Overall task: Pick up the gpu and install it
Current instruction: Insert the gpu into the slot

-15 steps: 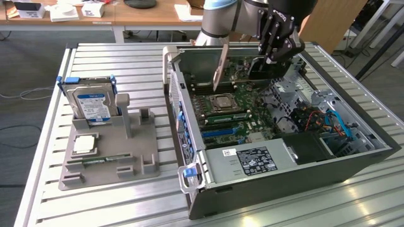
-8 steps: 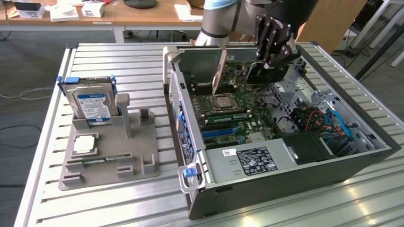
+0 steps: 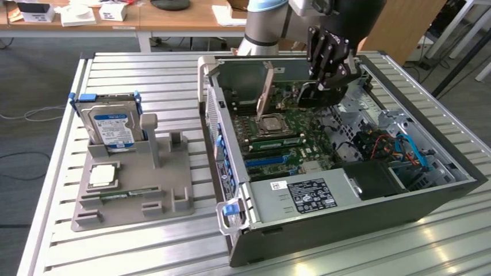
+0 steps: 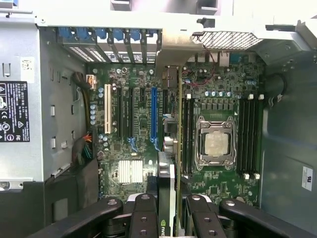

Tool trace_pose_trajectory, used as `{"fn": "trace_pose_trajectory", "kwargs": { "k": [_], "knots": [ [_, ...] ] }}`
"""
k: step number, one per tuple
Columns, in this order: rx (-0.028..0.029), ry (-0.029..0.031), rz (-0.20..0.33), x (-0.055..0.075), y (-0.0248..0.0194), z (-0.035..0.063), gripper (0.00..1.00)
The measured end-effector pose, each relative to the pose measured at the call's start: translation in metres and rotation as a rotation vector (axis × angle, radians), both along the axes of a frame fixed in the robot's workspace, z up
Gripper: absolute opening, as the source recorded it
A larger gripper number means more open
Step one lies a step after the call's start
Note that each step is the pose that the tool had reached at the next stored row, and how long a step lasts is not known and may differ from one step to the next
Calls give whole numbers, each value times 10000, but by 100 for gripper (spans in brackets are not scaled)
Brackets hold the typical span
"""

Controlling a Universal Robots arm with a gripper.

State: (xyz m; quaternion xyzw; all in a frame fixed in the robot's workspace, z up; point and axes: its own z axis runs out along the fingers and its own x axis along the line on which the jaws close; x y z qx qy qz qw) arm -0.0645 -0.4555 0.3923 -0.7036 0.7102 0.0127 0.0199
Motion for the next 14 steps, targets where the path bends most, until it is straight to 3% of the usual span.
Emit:
{"fn": "trace_pose_trajectory", "kwargs": {
  "k": [6, 14],
  "knots": [
    [2, -1, -1, 0, 0, -38, 27],
    [-1, 0, 0, 0, 0, -181, 27]
  ]
}}
